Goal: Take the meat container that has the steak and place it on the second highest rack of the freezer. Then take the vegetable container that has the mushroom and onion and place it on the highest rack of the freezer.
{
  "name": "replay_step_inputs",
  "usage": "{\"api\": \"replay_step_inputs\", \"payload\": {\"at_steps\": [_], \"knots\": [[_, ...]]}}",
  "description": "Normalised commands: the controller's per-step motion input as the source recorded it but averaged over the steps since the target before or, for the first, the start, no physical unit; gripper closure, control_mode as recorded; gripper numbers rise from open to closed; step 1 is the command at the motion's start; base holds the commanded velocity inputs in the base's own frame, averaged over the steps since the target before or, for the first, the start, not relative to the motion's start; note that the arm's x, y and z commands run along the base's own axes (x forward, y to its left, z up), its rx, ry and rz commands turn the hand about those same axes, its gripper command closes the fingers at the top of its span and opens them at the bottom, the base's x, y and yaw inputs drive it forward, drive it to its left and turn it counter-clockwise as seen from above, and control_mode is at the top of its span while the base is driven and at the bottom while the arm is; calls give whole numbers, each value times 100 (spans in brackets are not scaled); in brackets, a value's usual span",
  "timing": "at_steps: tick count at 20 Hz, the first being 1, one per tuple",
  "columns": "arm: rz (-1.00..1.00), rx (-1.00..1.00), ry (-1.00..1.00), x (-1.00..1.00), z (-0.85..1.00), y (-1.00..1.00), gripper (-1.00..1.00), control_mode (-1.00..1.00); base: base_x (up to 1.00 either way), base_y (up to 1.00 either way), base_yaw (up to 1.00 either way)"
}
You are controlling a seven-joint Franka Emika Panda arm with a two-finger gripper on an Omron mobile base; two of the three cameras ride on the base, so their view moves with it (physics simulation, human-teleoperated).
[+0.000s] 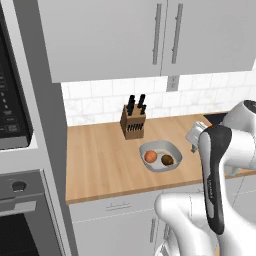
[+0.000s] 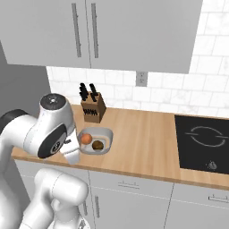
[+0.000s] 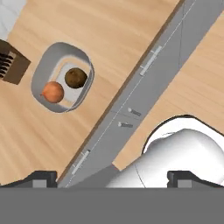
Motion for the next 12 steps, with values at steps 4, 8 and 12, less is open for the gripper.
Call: {"api": "replay_step_inputs", "payload": {"at_steps": [4, 8, 12], "knots": [[-1, 12, 21, 29, -14, 2, -100, -100, 0, 0, 0], [0, 1, 12, 41, -46, 19, -100, -100, 0, 0, 0], [-5, -4, 5, 41, -59, 28, -100, -100, 0, 0, 0]]}}
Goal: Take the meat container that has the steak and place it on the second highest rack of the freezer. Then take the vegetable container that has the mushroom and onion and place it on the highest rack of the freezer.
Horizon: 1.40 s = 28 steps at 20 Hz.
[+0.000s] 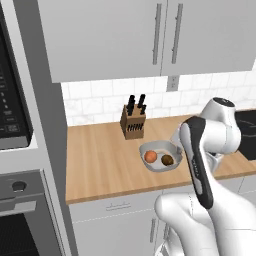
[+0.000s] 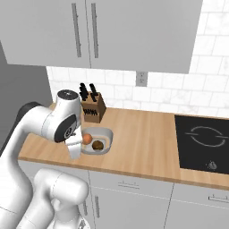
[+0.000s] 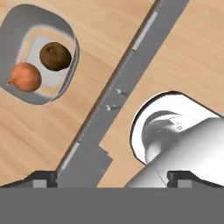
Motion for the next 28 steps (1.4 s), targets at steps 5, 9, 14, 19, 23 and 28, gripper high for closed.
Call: {"api": "replay_step_inputs", "payload": {"at_steps": [5, 9, 14, 19, 23, 28], "knots": [[-10, 5, 6, 18, -52, 0, -100, -100, 0, 0, 0], [-20, 1, 3, 36, -40, 0, -100, -100, 0, 0, 0], [-19, 3, 3, 28, -30, 0, -100, -100, 0, 0, 0], [-8, 4, 1, 19, -11, 0, -100, -100, 0, 0, 0], [0, 1, 0, 20, 0, 0, -100, -100, 0, 0, 0], [0, 1, 5, 17, 0, 0, -100, -100, 0, 0, 0]]}}
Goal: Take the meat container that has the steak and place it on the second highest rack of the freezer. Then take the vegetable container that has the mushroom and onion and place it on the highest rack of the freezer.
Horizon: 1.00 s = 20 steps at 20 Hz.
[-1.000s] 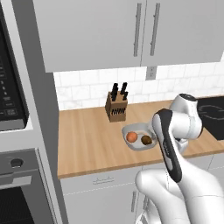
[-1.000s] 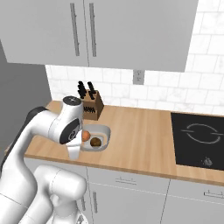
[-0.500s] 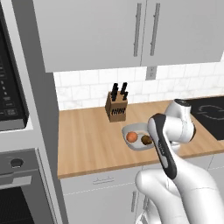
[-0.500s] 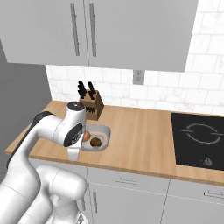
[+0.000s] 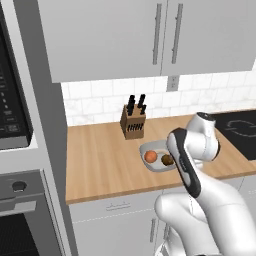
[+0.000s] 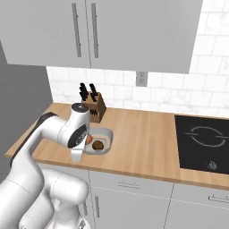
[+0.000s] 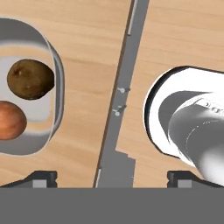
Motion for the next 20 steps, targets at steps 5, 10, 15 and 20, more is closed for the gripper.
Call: {"api": "replay_step_inputs", "payload": {"at_steps": [5, 10, 15, 20], "knots": [[0, 0, 6, 30, -5, 0, -100, -100, 0, 0, 0], [0, 0, 10, 33, -16, 0, -100, -100, 0, 0, 0], [0, 0, 11, 35, -18, 0, -100, -100, 0, 0, 0], [0, 0, 10, 35, -18, 0, -100, -100, 0, 0, 0]]}}
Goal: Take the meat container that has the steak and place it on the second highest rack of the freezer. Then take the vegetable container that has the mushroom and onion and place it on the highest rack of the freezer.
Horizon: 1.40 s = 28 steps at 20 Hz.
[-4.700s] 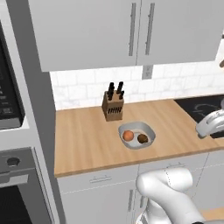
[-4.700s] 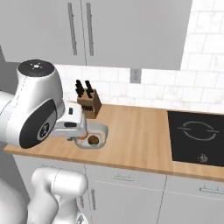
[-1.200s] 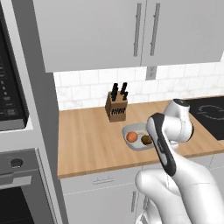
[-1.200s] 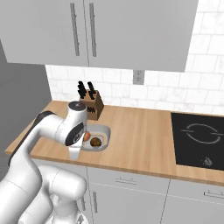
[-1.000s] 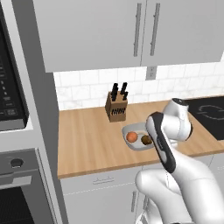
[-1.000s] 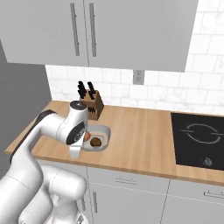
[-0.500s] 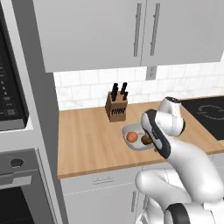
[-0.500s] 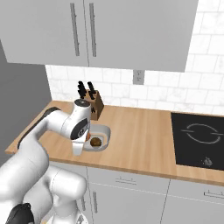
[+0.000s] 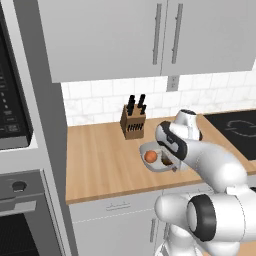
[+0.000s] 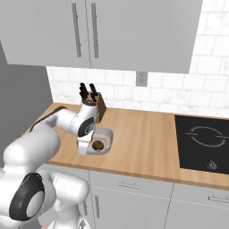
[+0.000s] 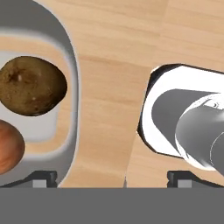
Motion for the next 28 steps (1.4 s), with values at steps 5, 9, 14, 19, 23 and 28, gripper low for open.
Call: {"api": "replay_step_inputs", "payload": {"at_steps": [5, 9, 14, 19, 23, 28], "knots": [[0, 1, 3, 8, -30, 2, -100, -100, 0, 0, 0], [-2, 3, 0, 0, -47, 18, -100, -100, 0, 0, 0], [-5, 0, 0, 1, -39, 16, -100, -100, 0, 0, 0], [-10, 0, 0, 7, -28, 0, -100, -100, 0, 0, 0], [-8, 0, 0, 15, -27, 4, 100, -100, 0, 0, 0], [-3, 3, 0, 12, -26, 4, 100, -100, 0, 0, 0]]}}
